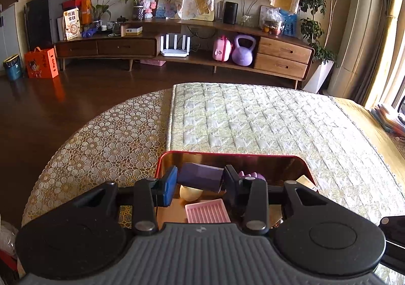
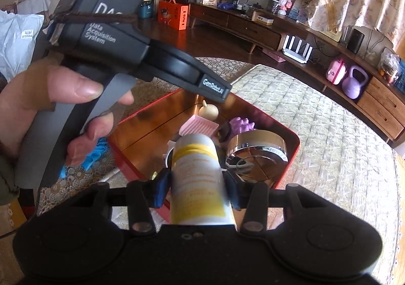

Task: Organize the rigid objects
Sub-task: 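Open left tool to drop purple block while right tool releases pill bottle in tin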

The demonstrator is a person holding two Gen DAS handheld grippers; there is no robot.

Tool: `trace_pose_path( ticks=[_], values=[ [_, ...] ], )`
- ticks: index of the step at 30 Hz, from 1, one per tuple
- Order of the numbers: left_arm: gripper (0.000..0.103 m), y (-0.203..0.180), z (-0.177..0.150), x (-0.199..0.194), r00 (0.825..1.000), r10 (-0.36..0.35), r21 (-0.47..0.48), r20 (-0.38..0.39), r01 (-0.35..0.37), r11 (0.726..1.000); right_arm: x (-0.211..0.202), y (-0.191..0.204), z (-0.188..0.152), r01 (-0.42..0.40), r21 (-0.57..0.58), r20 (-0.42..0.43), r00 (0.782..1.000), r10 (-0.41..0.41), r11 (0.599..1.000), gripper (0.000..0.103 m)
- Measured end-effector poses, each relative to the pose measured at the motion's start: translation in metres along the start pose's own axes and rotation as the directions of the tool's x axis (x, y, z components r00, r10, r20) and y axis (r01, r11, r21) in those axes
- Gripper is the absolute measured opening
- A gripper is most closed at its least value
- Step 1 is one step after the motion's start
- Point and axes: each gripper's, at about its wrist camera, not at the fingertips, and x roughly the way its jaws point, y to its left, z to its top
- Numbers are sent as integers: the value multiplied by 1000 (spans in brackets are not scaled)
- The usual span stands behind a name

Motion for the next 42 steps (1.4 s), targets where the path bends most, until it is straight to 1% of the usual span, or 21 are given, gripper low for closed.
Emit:
trace_pose_path(
  ticks=[7, 9, 12, 15, 17, 21, 24, 26, 30, 36, 37, 40, 42],
  values=[
    [39, -6, -11, 19, 999, -21, 10, -47, 22, 1000, 3, -8, -5, -39, 22, 19, 999, 38, 999, 45],
    [39, -9, -13, 23, 998, -25, 14, -60, 25, 1000, 2, -9, -6, -41, 21, 27, 999, 40, 999, 45],
    [39, -10, -15, 25, 998, -19, 14, -58, 20, 1000, -1, -8, -9, -34, 20, 45, 998, 33, 999, 45],
    [39, -8, -16, 27, 998, -10, 7, -70, 10, 1000, -12, -10, -14, -32, 53, 76, 997, 28, 998, 46],
    [39, -6, -17, 27, 997, -16, -3, -71, 16, 1000, -18, -14, -16, -39, 81, 90, 995, 31, 996, 49],
    [40, -4, -18, 26, 996, -15, -31, -85, 12, 999, -26, -24, -20, -44, 133, 97, 995, 31, 990, 53],
    [45, -4, -21, 21, 996, -4, -28, -88, 2, 1000, -31, -30, -22, -52, 165, 100, 994, 35, 985, 56],
    [55, -3, -23, 17, 996, 0, -29, -85, -2, 1000, -34, -31, -24, -52, 176, 102, 994, 34, 983, 60],
    [57, -2, -27, 5, 997, -1, -33, -75, -1, 999, -40, -30, -27, -40, 189, 103, 994, 21, 981, 62],
    [57, -5, -32, -19, 999, 8, -5, -49, -8, 1000, -51, -29, -29, -40, 208, 118, 993, 16, 977, 65],
    [58, -6, -32, -23, 999, 7, -4, -45, -7, 1000, -53, -28, -29, -41, 209, 121, 992, 16, 977, 66],
    [67, -7, -37, -37, 1000, 1, 4, -29, -1, 1000, -59, -27, -31, -43, 215, 133, 991, 15, 976, 71],
    [68, -11, -38, -46, 1000, 3, 19, -18, -3, 1000, -63, -23, -32, -42, 221, 137, 990, 12, 974, 73]
  ],
)
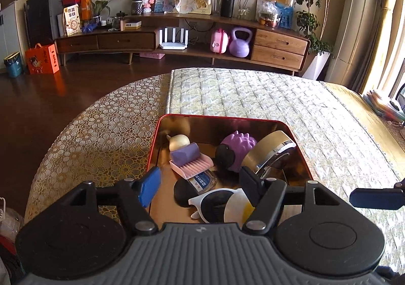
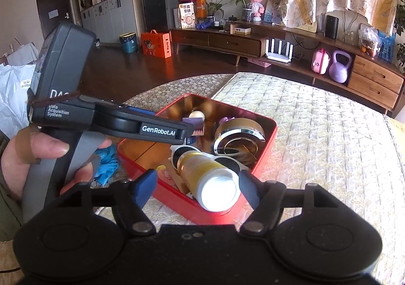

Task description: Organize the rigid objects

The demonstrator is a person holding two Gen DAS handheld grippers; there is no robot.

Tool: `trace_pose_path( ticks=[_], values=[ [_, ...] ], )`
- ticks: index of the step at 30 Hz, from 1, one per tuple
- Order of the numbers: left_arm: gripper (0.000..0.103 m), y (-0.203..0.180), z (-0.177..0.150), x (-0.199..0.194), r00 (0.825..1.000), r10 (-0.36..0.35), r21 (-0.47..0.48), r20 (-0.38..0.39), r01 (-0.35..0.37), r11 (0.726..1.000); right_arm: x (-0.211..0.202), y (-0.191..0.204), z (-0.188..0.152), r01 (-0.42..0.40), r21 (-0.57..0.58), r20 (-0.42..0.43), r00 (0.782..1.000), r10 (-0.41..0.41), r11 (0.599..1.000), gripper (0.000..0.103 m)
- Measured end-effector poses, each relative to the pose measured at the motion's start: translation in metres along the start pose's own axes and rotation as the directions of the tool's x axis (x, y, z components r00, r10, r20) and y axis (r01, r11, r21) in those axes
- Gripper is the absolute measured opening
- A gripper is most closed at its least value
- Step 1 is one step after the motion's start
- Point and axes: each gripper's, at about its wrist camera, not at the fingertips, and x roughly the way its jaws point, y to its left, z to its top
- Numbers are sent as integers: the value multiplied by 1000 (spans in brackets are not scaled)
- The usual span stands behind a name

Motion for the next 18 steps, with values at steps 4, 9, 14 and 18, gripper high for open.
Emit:
trace_pose_path(
  ticks=[4, 9, 14, 18],
  values=[
    [69, -4, -4, -17, 1000, -5, 16, 13, 4, 1000, -8, 0, -2, 2, 20, 16, 1000, -3, 1000, 81],
    [75, -7, -10, -34, 999, -14, 20, 31, 14, 1000, -18, -6, -6, 5, 64, 36, 999, -8, 998, 88],
    [76, -11, -19, -50, 999, -23, 23, 37, 22, 999, -27, -15, -12, 18, 113, 69, 997, -26, 993, 101],
    [80, -12, -27, -62, 999, -30, 17, 41, 30, 999, -33, -22, -18, 32, 151, 91, 995, -46, 988, 103]
  ],
)
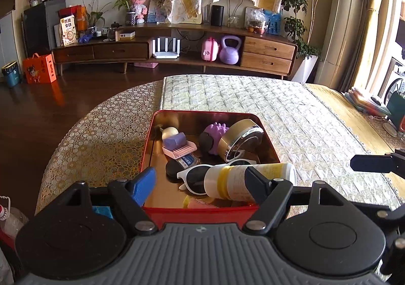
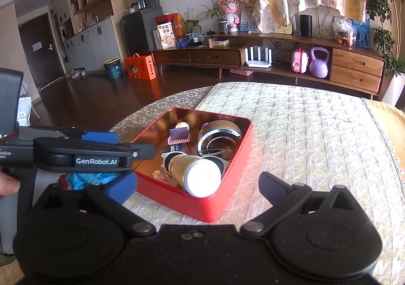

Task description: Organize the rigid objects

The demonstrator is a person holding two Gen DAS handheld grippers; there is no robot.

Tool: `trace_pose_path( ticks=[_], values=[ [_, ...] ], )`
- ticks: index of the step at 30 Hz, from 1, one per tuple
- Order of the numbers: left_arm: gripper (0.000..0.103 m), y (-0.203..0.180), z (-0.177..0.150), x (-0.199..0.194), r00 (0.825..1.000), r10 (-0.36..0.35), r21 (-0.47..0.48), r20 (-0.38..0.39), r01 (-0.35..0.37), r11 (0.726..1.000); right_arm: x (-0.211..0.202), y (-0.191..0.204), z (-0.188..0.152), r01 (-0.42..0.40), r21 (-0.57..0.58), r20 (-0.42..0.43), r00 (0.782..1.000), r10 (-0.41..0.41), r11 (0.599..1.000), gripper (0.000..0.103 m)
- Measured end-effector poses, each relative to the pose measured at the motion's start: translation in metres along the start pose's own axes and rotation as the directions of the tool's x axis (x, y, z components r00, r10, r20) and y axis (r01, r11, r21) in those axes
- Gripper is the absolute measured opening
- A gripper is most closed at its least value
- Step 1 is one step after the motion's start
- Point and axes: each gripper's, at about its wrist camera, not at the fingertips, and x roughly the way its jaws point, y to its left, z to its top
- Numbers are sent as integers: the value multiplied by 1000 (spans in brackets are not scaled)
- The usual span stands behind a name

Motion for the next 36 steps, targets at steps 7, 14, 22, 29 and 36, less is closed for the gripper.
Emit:
trace_pose_path(
  ticks=[7, 14, 22, 29, 36],
  values=[
    [84, -2, -13, -20, 1000, -1, -20, 11, 1, 1000, -9, -11, -8, 17, 51, 32, 999, -18, 999, 103],
    [88, -9, -23, -35, 1000, 1, -27, 25, 0, 1000, -20, -16, -18, 30, 61, 62, 997, -34, 998, 103],
    [101, -21, -29, -53, 998, 13, -4, 64, -13, 1000, -32, -14, -27, 39, 51, 90, 995, -43, 998, 103],
    [101, -33, -34, -67, 994, 37, 11, 99, -38, 999, -39, -15, -31, 47, 74, 103, 993, -55, 996, 103],
    [101, -39, -37, -74, 994, 32, 10, 106, -33, 999, -42, -16, -38, 45, 81, 99, 994, -53, 996, 103]
  ],
)
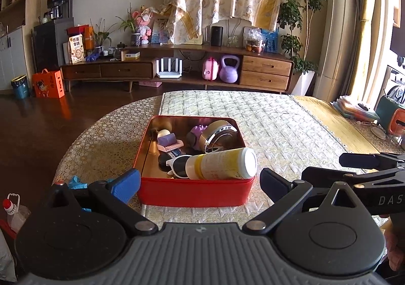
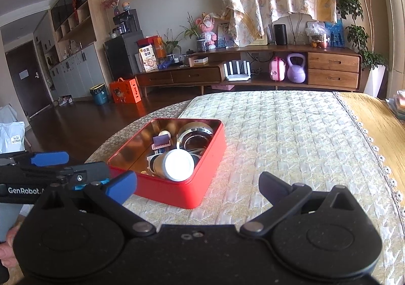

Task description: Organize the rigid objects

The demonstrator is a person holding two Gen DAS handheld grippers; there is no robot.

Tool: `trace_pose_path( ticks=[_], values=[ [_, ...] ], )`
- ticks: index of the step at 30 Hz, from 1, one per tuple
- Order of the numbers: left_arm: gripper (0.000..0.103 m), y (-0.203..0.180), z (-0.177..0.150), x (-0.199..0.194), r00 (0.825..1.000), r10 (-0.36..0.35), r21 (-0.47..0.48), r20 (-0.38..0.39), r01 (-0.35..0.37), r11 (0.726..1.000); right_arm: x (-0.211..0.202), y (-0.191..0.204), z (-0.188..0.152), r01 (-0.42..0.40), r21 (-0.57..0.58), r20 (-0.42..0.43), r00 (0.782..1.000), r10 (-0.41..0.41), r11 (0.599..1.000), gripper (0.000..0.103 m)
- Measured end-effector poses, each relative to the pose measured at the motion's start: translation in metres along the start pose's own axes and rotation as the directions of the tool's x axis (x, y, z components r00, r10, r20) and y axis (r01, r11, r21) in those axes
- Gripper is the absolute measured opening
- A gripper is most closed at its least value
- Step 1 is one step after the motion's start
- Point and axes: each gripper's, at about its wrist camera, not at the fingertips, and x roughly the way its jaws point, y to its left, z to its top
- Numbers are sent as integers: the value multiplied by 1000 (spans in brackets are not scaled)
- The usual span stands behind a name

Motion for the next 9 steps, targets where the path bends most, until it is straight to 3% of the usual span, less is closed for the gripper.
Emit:
trace_pose_path(
  ticks=[9],
  values=[
    [101, -7, 0, 0, 1000, 1, 11, 0, -1, 1000, -1, -3, -4, 11, 4, 2, 1000, -11, 1000, 103]
  ],
)
